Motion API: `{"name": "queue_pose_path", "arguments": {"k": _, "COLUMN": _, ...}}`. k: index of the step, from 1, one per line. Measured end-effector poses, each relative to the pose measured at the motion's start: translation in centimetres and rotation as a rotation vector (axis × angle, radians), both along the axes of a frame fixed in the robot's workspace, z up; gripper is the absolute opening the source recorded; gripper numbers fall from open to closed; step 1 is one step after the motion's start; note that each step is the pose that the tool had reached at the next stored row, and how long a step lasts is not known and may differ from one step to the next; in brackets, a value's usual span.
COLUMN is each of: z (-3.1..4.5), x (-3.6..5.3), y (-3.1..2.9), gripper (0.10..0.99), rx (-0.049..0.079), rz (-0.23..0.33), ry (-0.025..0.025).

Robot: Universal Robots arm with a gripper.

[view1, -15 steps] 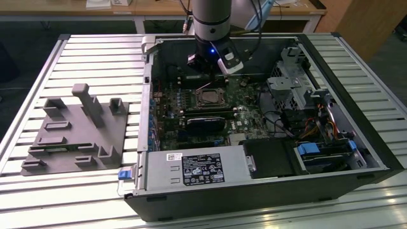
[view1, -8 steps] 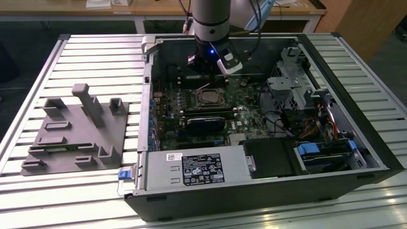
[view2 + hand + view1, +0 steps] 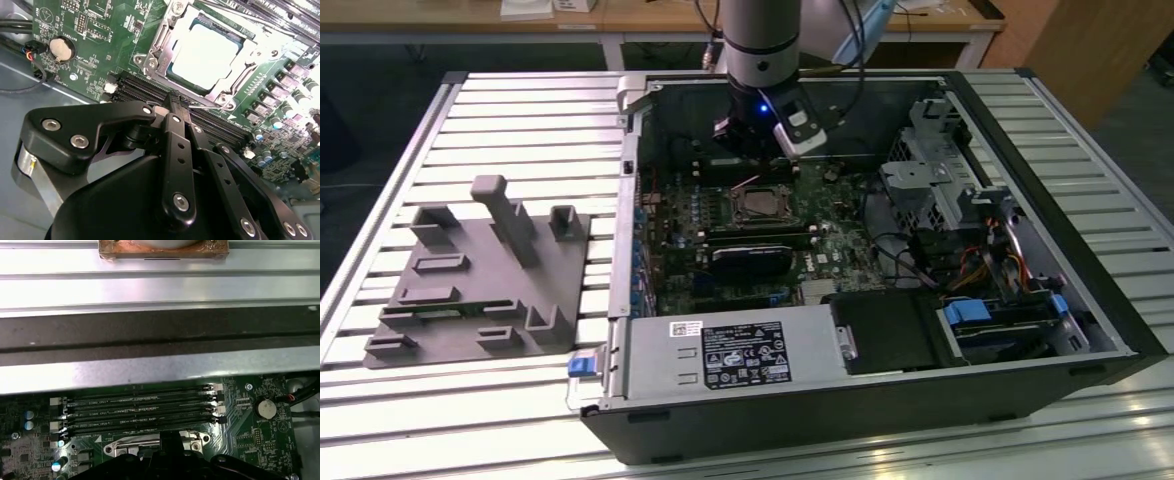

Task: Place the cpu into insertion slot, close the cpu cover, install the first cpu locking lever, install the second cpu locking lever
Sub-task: 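Install the first cpu locking lever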

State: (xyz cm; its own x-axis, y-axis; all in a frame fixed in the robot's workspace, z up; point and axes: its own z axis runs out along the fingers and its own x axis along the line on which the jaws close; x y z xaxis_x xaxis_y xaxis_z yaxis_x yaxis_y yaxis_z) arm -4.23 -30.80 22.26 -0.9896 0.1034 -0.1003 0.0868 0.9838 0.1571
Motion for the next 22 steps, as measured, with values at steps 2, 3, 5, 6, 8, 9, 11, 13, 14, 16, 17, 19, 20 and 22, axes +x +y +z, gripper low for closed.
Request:
{"name": "queue_pose_path", "arguments": {"k": 2, "z": -0.03, "x": 0.0, "y": 0.13, "gripper": 0.106, "rx": -0.001, "rz": 0.0, "ry": 0.0}}
{"name": "queue_pose_path", "arguments": {"k": 3, "z": -0.03, "x": 0.0, "y": 0.14, "gripper": 0.106, "rx": -0.001, "rz": 0.0, "ry": 0.0001}}
{"name": "queue_pose_path", "arguments": {"k": 5, "z": -0.03, "x": -0.01, "y": 0.14, "gripper": 0.106, "rx": -0.001, "rz": 0.001, "ry": 0.0}}
{"name": "queue_pose_path", "arguments": {"k": 6, "z": -0.04, "x": -0.05, "y": 0.14, "gripper": 0.106, "rx": -0.001, "rz": 0.002, "ry": -0.0003}}
{"name": "queue_pose_path", "arguments": {"k": 8, "z": -0.12, "x": -0.23, "y": 0.14, "gripper": 0.106, "rx": -0.001, "rz": 0.002, "ry": -0.0094}}
{"name": "queue_pose_path", "arguments": {"k": 9, "z": -0.2, "x": -0.38, "y": 0.14, "gripper": 0.106, "rx": -0.001, "rz": 0.002, "ry": -0.0176}}
{"name": "queue_pose_path", "arguments": {"k": 11, "z": -0.36, "x": -0.71, "y": 0.14, "gripper": 0.106, "rx": -0.001, "rz": 0.002, "ry": -0.0332}}
{"name": "queue_pose_path", "arguments": {"k": 13, "z": -0.54, "x": -0.99, "y": 0.15, "gripper": 0.106, "rx": -0.001, "rz": 0.002, "ry": -0.0465}}
{"name": "queue_pose_path", "arguments": {"k": 14, "z": -0.61, "x": -1.14, "y": 0.14, "gripper": 0.106, "rx": -0.001, "rz": 0.002, "ry": -0.0512}}
{"name": "queue_pose_path", "arguments": {"k": 16, "z": -0.71, "x": -1.38, "y": 0.15, "gripper": 0.106, "rx": -0.001, "rz": 0.002, "ry": -0.0581}}
{"name": "queue_pose_path", "arguments": {"k": 17, "z": -0.76, "x": -1.46, "y": 0.15, "gripper": 0.106, "rx": -0.001, "rz": 0.002, "ry": -0.0613}}
{"name": "queue_pose_path", "arguments": {"k": 19, "z": -0.84, "x": -1.63, "y": 0.15, "gripper": 0.106, "rx": -0.001, "rz": 0.002, "ry": -0.0686}}
{"name": "queue_pose_path", "arguments": {"k": 20, "z": -0.87, "x": -1.71, "y": 0.16, "gripper": 0.106, "rx": -0.002, "rz": 0.002, "ry": -0.0719}}
{"name": "queue_pose_path", "arguments": {"k": 22, "z": -0.9, "x": -1.85, "y": 0.17, "gripper": 0.106, "rx": -0.004, "rz": 0.002, "ry": -0.0772}}
